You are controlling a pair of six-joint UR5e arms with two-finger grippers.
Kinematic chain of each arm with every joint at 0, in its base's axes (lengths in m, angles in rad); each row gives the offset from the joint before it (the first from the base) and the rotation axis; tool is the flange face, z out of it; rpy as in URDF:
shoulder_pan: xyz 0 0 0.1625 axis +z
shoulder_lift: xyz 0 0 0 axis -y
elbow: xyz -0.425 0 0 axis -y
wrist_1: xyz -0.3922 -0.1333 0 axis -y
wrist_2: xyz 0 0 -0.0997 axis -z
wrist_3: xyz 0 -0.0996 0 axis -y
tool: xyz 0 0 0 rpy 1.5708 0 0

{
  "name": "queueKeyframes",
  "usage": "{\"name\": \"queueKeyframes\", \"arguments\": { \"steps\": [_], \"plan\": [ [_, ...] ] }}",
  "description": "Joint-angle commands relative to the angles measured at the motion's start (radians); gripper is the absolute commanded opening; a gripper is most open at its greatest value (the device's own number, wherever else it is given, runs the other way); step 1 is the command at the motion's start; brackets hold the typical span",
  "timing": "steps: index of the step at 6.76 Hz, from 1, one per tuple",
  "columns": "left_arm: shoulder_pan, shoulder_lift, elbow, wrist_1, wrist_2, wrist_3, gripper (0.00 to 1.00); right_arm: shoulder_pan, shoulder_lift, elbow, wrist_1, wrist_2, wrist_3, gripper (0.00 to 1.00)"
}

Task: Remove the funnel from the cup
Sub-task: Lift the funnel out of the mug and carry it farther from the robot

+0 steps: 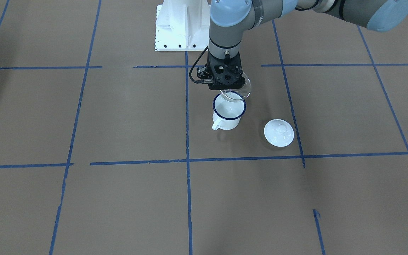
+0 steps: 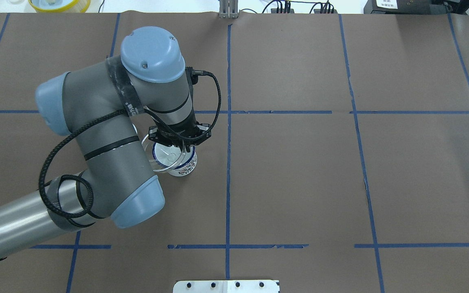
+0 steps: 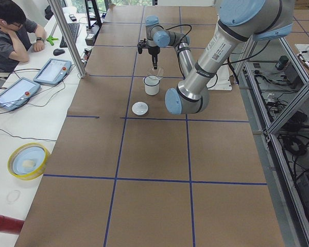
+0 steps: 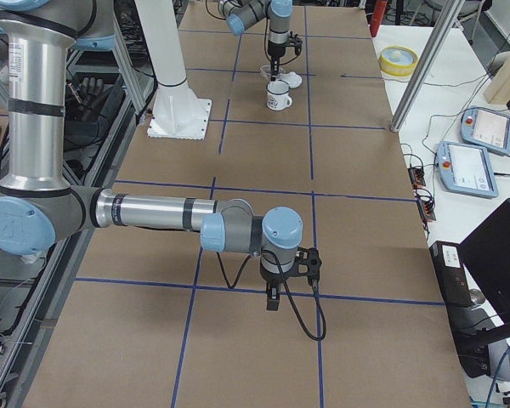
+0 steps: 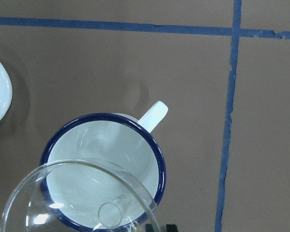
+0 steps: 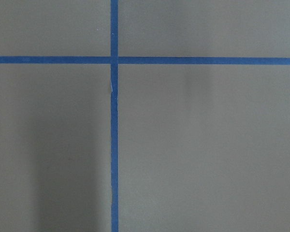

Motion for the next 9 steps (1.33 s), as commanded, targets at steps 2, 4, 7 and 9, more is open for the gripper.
{"name": "queueKeyframes", "arguments": {
  "steps": [2,4,7,9],
  "plan": [
    [-0.126,-0.002,-0.156,0.090,0.003,-0.002,0.00,0.000,0.000,0.000,0.000,0.000,0.000,1.00],
    [-0.194,0.009,-0.124,0.012,0.008,-0.082,0.00,0.000,0.000,0.000,0.000,0.000,0.000,1.00],
    [-0.271,0.088,0.104,-0.408,0.058,-0.252,0.00,0.000,0.000,-0.002,0.000,0.000,0.000,1.00],
    [-0.270,0.137,0.247,-0.703,0.195,-0.494,0.00,0.000,0.000,0.000,0.000,0.000,0.000,1.00]
  ]
}}
